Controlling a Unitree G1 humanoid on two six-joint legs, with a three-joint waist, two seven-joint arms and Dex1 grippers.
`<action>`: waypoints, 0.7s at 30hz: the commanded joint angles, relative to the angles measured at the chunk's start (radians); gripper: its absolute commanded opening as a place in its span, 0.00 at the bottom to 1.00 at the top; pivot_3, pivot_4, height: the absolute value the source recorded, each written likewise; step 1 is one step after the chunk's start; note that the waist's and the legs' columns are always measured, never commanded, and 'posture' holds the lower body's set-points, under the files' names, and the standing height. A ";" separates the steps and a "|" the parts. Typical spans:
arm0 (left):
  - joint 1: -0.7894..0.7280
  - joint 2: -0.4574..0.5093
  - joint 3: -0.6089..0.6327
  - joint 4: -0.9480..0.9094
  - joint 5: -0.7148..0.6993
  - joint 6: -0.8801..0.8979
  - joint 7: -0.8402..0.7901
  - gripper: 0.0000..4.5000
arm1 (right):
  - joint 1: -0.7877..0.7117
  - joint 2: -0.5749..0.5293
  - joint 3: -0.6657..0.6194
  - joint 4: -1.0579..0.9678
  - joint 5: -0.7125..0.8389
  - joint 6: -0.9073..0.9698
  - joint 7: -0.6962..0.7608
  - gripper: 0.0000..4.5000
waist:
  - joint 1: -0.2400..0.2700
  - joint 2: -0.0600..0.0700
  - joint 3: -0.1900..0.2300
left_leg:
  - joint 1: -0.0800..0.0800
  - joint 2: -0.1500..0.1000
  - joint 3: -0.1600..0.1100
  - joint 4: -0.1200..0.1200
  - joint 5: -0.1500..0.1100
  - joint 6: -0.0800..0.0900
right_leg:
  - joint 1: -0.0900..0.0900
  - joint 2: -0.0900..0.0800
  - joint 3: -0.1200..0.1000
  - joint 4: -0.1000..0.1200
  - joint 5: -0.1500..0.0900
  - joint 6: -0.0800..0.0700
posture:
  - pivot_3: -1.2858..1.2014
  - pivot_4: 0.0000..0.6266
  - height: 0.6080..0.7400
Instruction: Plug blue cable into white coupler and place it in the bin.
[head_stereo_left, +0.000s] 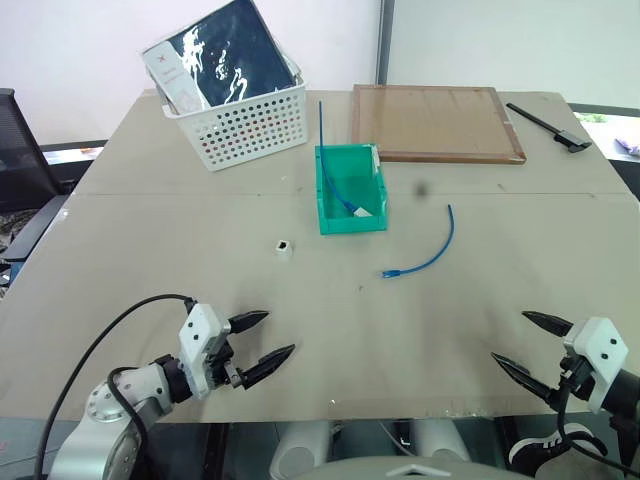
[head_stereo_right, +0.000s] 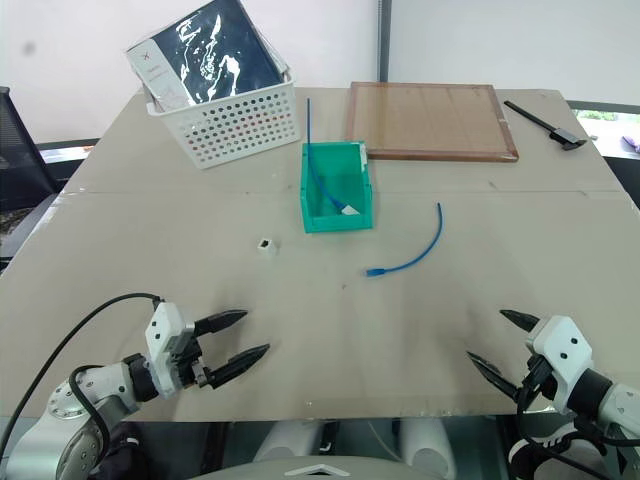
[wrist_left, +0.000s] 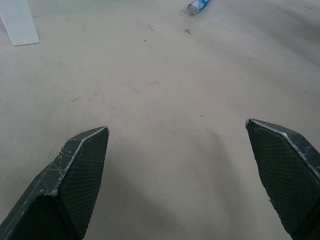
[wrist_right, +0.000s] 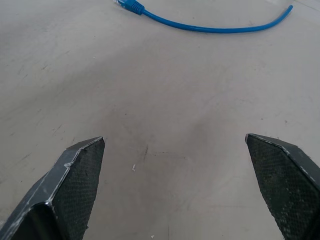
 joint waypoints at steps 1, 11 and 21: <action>-0.024 0.002 0.016 -0.033 -0.027 -0.003 -0.016 1.00 | -0.095 -0.057 0.020 -0.030 0.030 0.058 0.014 0.99 | -0.001 0.000 0.000 | 0.000 0.000 0.000 0.000 0.000 0.000 | 0.000 0.000 0.000 0.000 0.000 0.000 | 0.52 0.24 1.00; -0.100 0.075 0.003 -0.139 -0.063 0.037 -0.109 1.00 | -0.777 -0.289 0.465 -0.007 0.025 0.475 0.114 0.99 | -0.008 0.000 0.001 | -0.003 0.003 0.001 0.000 0.000 -0.001 | -0.004 0.002 -0.007 0.000 0.003 -0.006 | 0.52 0.24 1.00; -0.102 0.086 0.015 -0.154 -0.062 0.035 -0.128 1.00 | -1.315 -0.067 0.895 0.392 -0.230 0.459 0.228 0.79 | -0.020 0.000 0.002 | -0.004 0.002 0.003 0.000 0.000 0.000 | -0.006 0.001 -0.005 -0.001 0.003 -0.007 | 0.52 0.24 1.00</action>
